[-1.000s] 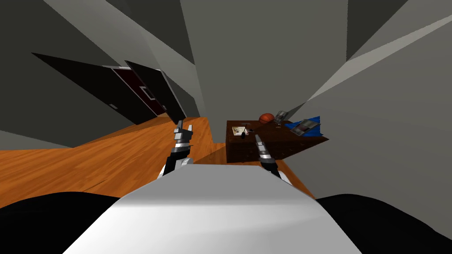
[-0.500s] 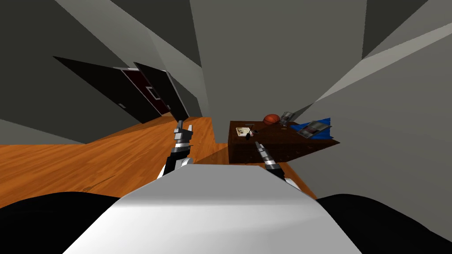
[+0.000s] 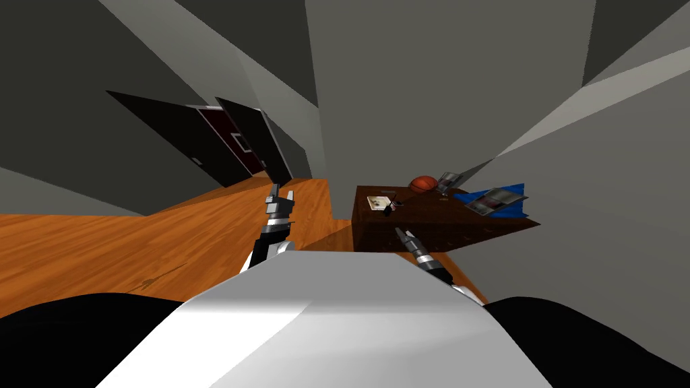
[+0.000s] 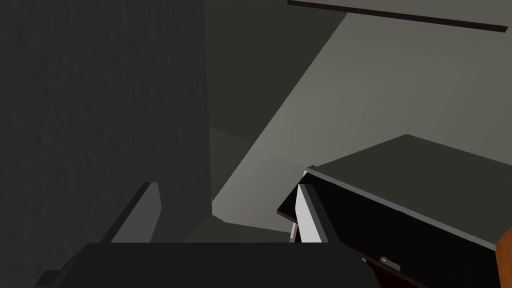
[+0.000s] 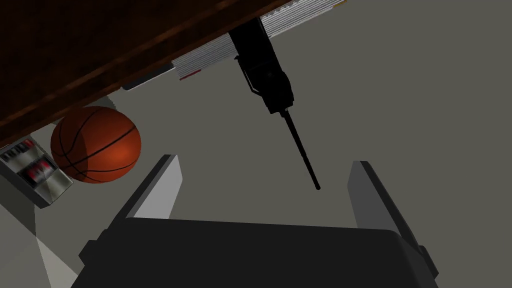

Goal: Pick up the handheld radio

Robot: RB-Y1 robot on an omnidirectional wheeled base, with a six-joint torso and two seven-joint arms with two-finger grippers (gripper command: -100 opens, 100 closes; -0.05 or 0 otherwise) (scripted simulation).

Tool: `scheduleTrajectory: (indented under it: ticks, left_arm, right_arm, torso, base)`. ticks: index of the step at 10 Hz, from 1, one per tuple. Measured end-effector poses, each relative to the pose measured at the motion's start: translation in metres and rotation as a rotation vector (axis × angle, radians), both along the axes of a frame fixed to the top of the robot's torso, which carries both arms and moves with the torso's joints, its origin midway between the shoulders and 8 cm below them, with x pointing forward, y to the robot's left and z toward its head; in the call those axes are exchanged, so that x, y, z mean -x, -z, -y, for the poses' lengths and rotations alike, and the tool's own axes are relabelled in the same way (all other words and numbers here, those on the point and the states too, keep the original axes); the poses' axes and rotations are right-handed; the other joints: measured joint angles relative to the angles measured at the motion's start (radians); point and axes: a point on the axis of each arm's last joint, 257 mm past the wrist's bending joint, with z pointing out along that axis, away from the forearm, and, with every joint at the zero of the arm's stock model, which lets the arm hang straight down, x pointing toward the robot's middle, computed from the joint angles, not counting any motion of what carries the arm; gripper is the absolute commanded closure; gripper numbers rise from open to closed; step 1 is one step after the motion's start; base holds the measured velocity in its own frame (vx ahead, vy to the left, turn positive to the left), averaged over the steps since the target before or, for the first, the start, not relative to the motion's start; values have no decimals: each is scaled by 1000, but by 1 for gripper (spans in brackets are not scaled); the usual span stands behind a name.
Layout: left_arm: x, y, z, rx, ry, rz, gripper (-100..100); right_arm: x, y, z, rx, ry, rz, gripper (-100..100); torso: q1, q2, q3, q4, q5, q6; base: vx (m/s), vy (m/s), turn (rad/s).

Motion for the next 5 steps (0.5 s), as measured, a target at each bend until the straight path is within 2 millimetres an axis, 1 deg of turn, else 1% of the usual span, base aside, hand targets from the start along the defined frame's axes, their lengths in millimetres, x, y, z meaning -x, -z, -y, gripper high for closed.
scheduleTrajectory:
  ticks: [1, 2, 3, 5]
  left_arm:
    - [0, 0, 0, 0, 0, 0, 0]
    - [0, 0, 0, 0, 0, 0, 0]
    - [0, 0, 0, 0, 0, 0, 0]
    - [0, 0, 0, 0, 0, 0, 0]
  right_arm:
    - [6, 7, 10, 39, 2, -32, -100]
    - [13, 17, 26, 87, 7, -72, -100]
    - [23, 22, 40, 138, 12, -113, -100]
    - [32, 28, 60, 203, 13, -160, -100]
  torso:
    - [-1, 0, 0, 0, 0, 0]
    - [-1, -1, 0, 0, 0, 0]
    - [0, -1, -1, 0, 0, 0]
    - [-3, -1, -1, 0, -1, 0]
  base:
    - [44, 97, 49]
    - [59, 110, 89]
    - [48, 77, -17]
    - [58, 69, 51]
